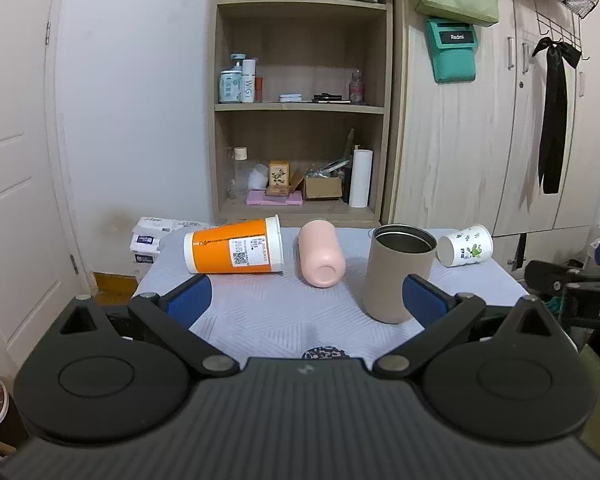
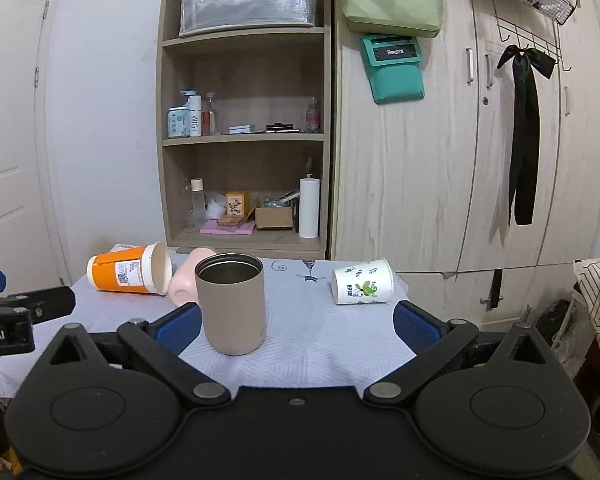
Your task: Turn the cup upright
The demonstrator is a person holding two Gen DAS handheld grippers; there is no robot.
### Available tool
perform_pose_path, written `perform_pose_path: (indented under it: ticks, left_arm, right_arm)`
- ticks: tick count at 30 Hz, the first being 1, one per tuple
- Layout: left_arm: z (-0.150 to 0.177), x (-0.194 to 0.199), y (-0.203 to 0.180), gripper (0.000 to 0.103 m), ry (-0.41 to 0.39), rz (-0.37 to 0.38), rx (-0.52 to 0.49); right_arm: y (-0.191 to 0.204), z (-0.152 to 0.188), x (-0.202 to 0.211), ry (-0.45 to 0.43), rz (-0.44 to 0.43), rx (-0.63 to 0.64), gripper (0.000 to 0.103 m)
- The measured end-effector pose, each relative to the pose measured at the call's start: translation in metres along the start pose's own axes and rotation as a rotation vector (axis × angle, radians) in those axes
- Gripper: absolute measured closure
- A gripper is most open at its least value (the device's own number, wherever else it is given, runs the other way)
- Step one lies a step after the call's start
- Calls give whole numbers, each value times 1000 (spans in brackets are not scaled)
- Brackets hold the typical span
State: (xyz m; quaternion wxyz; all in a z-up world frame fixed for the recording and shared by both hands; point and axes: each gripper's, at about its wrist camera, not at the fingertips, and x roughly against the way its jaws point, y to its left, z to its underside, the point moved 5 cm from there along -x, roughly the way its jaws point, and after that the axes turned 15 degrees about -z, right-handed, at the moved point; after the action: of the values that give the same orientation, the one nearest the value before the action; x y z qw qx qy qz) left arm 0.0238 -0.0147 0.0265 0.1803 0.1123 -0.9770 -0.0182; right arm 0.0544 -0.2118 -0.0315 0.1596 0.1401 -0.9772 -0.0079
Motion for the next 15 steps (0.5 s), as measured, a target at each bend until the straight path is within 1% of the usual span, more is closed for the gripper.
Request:
perform_pose_path:
  ticks: [2, 6, 11, 15]
  left_arm:
    - [1, -1, 1, 0, 10, -11, 7]
    - [2, -4, 1, 0, 43, -58, -1]
    - [6, -6, 1, 0, 65, -60, -27]
    - [8, -11, 4, 0, 105, -73, -34]
  right_arm:
    - [0, 0, 0, 2, 6, -1, 0]
    - [0, -1, 1, 6, 4, 2, 0]
    - [3, 0, -1, 13, 6, 12, 0]
    - [5, 1, -2, 19, 2, 24, 0]
